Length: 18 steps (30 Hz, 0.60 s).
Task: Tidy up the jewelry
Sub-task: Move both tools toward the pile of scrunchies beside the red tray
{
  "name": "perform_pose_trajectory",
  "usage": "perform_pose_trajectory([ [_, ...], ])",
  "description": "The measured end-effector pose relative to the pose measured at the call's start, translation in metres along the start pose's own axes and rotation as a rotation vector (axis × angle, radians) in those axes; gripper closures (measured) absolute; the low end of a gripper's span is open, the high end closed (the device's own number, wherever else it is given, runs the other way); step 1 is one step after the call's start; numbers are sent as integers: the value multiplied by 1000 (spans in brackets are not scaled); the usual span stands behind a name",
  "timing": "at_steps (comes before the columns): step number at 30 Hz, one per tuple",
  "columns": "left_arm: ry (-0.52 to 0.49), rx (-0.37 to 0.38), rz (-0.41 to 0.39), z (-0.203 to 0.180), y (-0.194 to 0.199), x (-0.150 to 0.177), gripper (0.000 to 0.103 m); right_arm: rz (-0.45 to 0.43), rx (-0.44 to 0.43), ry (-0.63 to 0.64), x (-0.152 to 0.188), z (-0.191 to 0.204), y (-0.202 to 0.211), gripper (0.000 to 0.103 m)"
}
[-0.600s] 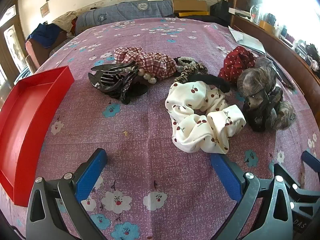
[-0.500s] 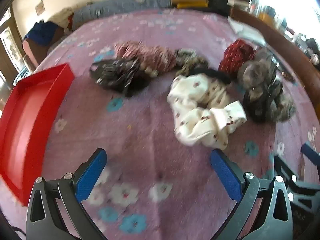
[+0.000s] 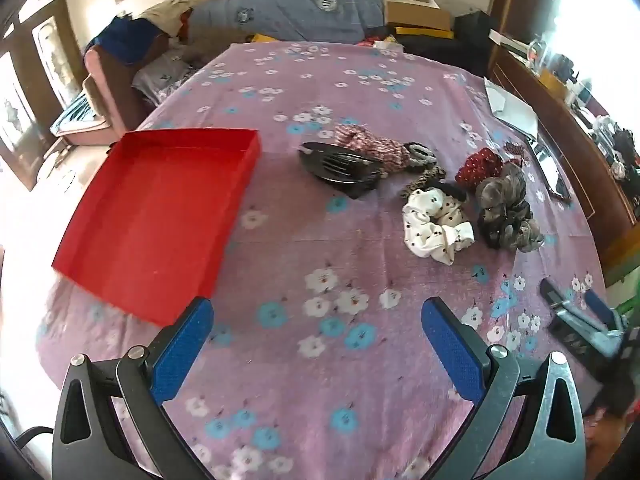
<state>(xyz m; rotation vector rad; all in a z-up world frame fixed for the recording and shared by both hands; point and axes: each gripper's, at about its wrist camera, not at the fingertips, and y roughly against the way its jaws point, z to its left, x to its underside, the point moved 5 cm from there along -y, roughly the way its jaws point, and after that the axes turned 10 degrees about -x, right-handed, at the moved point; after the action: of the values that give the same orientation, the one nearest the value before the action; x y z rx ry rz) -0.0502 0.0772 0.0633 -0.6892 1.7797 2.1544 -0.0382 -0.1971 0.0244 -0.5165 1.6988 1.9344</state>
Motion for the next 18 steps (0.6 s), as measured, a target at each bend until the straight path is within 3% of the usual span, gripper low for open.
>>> perform_pose_trajectory([
  [4, 33, -6, 20, 14, 14, 3, 0, -43, -50, -1, -12, 17, 39, 0],
  [8, 52, -46, -50, 22, 34, 1, 0, -72, -70, 28, -18, 41, 73, 0],
  [12, 50, -12, -102, 24, 48, -1, 0, -70, -135, 7, -11, 61, 94, 0],
  [18, 33, 10, -67, 27, 43, 4, 0, -117, -89, 44, -13, 75, 110, 0],
])
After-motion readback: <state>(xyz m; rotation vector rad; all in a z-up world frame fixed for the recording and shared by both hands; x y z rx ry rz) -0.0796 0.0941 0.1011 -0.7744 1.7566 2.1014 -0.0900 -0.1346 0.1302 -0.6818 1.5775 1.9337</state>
